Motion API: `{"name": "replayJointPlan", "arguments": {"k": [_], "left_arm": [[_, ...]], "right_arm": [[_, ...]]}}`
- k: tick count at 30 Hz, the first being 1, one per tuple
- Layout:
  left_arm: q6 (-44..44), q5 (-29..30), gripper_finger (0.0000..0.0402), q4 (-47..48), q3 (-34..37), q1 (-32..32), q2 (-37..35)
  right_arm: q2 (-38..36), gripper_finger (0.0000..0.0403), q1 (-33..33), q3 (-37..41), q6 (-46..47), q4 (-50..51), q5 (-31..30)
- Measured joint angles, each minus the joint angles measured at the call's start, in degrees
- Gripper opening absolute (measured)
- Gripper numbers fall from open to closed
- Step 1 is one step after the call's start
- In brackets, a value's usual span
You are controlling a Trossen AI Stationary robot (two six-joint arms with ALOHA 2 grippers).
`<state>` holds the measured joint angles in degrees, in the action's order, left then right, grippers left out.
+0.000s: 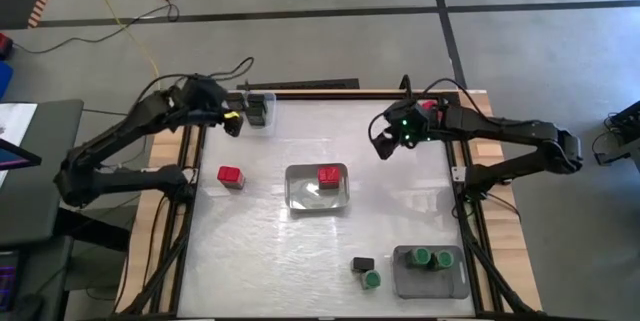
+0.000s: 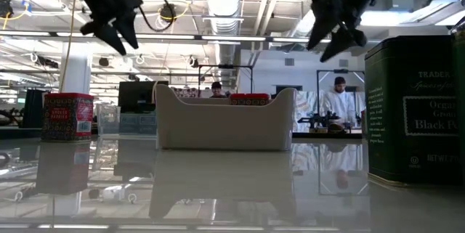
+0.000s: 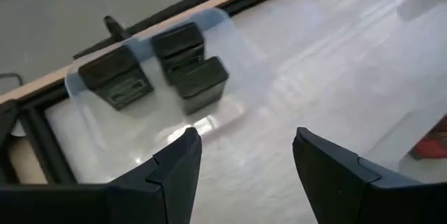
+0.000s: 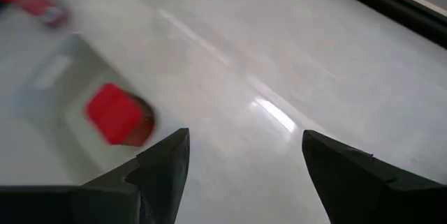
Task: Sort spices by type
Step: Put the bottom green seasoning bottle into the black bin
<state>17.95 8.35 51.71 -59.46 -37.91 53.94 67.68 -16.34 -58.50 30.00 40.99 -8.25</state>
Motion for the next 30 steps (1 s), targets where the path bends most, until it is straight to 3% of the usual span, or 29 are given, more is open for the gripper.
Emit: {"name": "replayJointPlan", "arguments": {"k": [9,15,21,30], "left_arm": [[15.4,14.3,0.0217,-0.2,0.0,20.6,-0.9],[24.9,21.9,0.0217,-0.2,0.0,32.6,2.3],[31.9,23.5,0.0217,-0.2,0.0,38.8,5.6],[37.3,23.7,0.0217,-0.6,0.0,45.9,9.7]], "right_arm": [[0.0,0.0303,-9.9,0.0,-0.5,8.4,0.7],[0.0,0.0303,-16.9,-0.7,-7.7,11.8,3.1],[0.0,0.0303,-18.7,-1.4,-9.5,11.9,3.1],[0.0,0.0303,-12.3,-1.4,-10.6,9.6,2.9]]}}
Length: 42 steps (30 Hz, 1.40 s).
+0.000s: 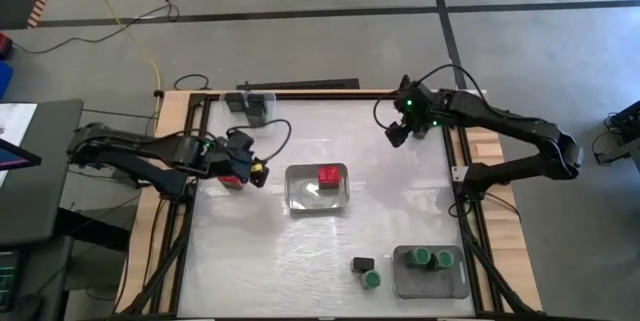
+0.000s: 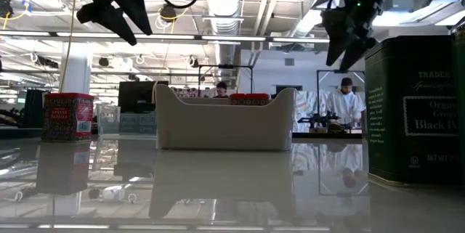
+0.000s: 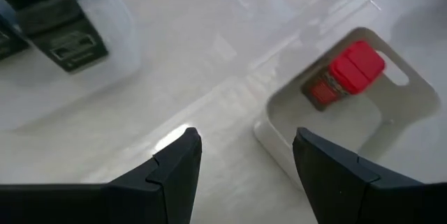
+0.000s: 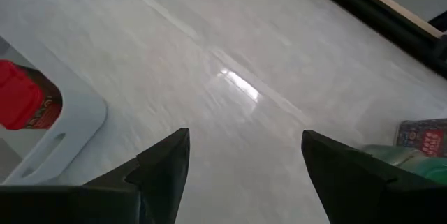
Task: Sort spices by type
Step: Put the bottom green seasoning bottle into the black bin
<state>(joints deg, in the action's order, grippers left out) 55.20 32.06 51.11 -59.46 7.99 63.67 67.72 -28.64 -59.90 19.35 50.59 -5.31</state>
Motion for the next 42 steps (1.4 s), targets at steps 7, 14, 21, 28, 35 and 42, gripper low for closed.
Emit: {"name": "replayJointPlan", "arguments": {"k": [7,14,21,28,35,42], "left_arm": [[-9.3,-0.5,0.0217,-0.4,0.0,3.6,0.1],[-24.4,-1.4,0.0217,-0.1,0.0,4.2,0.1],[-24.6,-1.7,0.0217,-1.9,0.0,4.2,0.1],[-22.6,-1.8,0.0218,-2.0,0.0,4.2,0.1],[-26.6,-6.4,0.0267,6.5,0.0,4.0,0.1],[-21.1,-6.5,0.0328,8.5,0.0,4.0,0.1]], "right_arm": [[0.0,0.0303,2.7,0.0,0.0,0.2,-0.4],[0.0,0.0303,6.3,0.0,0.0,0.3,-0.5],[0.0,0.0303,10.6,0.0,0.1,0.4,-0.5],[0.0,0.0303,14.3,0.0,1.8,0.4,-0.5],[0.0,0.0303,17.0,0.0,8.7,0.3,-0.6],[0.0,0.0303,19.8,0.0,18.1,-0.5,-1.0]]}}
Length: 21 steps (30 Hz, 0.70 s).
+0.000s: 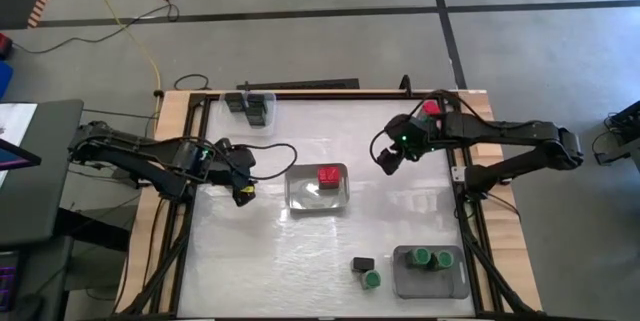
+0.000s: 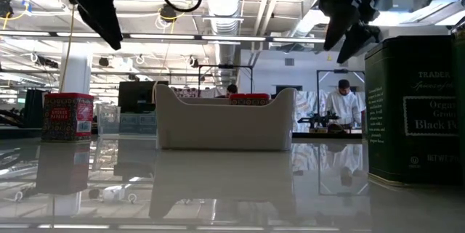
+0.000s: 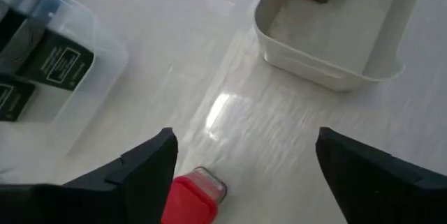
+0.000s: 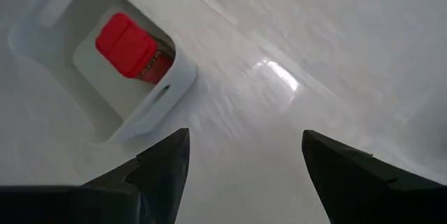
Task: Sort spices by type
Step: Put the bottom green seasoning bottle into the black bin
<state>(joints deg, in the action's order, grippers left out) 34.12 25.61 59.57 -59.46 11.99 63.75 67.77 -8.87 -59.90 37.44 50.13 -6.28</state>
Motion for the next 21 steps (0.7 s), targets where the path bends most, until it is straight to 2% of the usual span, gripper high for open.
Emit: {"name": "replayJointPlan", "arguments": {"k": [10,14,17,21], "left_arm": [[-5.5,0.0,0.0328,1.5,0.0,0.0,0.0],[-8.0,0.1,0.0327,1.5,0.0,0.0,0.0],[-10.2,0.2,0.0327,1.2,0.0,0.0,0.0],[-10.5,0.2,0.0327,-1.0,0.0,0.0,0.0]], "right_arm": [[0.0,0.0303,9.1,0.0,13.1,-0.3,-10.7],[0.0,0.0303,14.1,0.0,14.0,-6.1,-13.5],[0.3,0.0303,17.0,-0.1,10.6,-9.5,-13.4],[1.5,0.0303,20.1,-0.1,-0.7,-10.0,-13.3]]}}
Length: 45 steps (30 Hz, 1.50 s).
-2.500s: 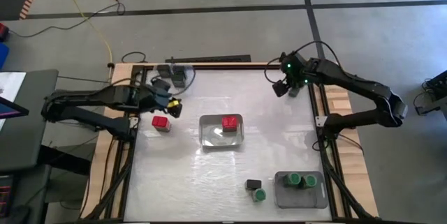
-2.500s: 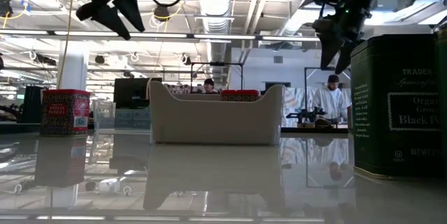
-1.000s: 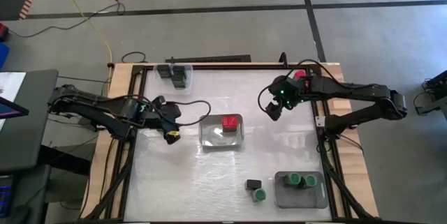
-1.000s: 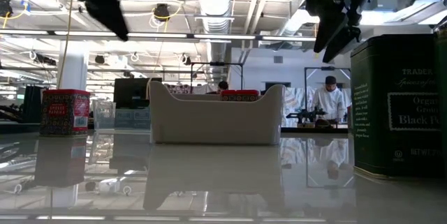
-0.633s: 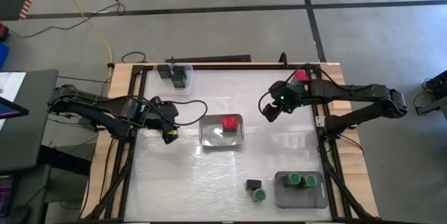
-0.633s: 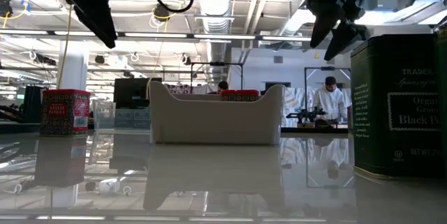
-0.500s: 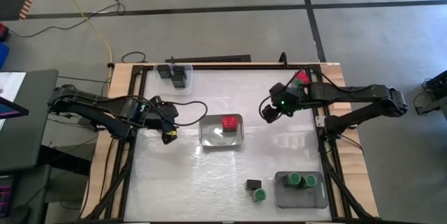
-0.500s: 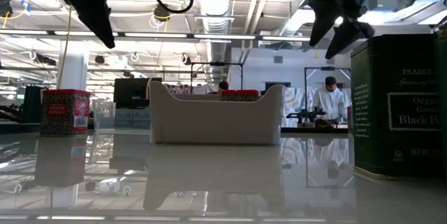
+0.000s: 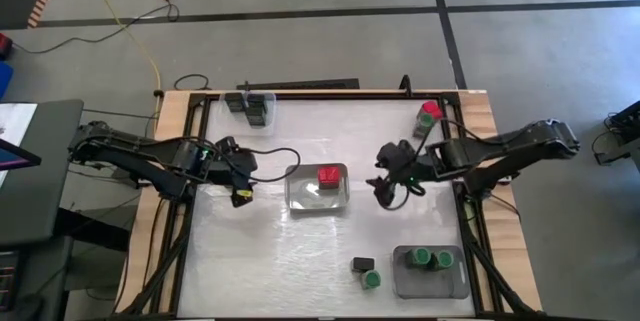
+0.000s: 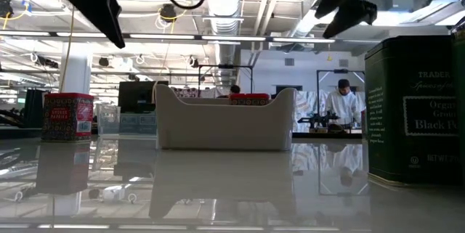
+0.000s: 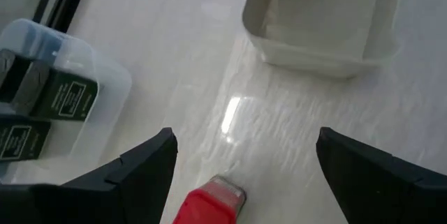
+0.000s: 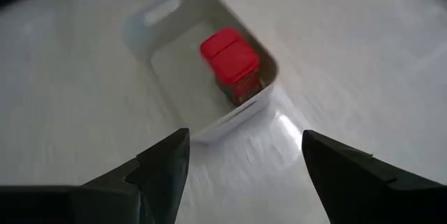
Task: Sort spices by type
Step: Put the bottom green seasoning bottle into the black bin
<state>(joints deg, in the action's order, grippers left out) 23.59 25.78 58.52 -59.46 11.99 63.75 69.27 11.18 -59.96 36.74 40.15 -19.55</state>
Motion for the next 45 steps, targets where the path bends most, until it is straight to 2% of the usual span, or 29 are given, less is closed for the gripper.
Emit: {"name": "replayJointPlan", "arguments": {"k": [4,7,11,18,23,32,45], "left_arm": [[1.7,0.0,0.0327,-3.2,0.0,0.0,0.0],[2.5,0.0,0.0327,-4.8,0.0,0.0,0.0],[2.2,0.0,0.0327,-6.0,0.0,0.0,0.0],[2.3,0.1,0.0327,-5.9,0.0,0.0,0.0],[2.3,0.1,0.0327,-5.9,0.0,0.0,0.0],[2.4,0.1,0.0327,-5.6,0.0,0.0,0.0],[4.7,0.1,0.0327,-5.7,0.0,0.0,0.0]], "right_arm": [[2.4,0.0303,3.8,-0.7,-5.1,-5.1,0.3],[6.1,0.0302,7.7,-5.2,-10.4,-6.2,0.5],[13.1,0.0302,12.3,-13.7,-17.0,0.7,1.0],[25.7,0.0302,17.9,-30.1,-17.7,17.8,7.6],[32.0,0.0302,22.3,-37.2,-17.7,19.7,9.8],[39.7,0.0302,29.5,-38.4,-12.6,20.9,10.9],[40.7,0.0301,29.5,-38.1,-12.2,18.8,10.7]]}}
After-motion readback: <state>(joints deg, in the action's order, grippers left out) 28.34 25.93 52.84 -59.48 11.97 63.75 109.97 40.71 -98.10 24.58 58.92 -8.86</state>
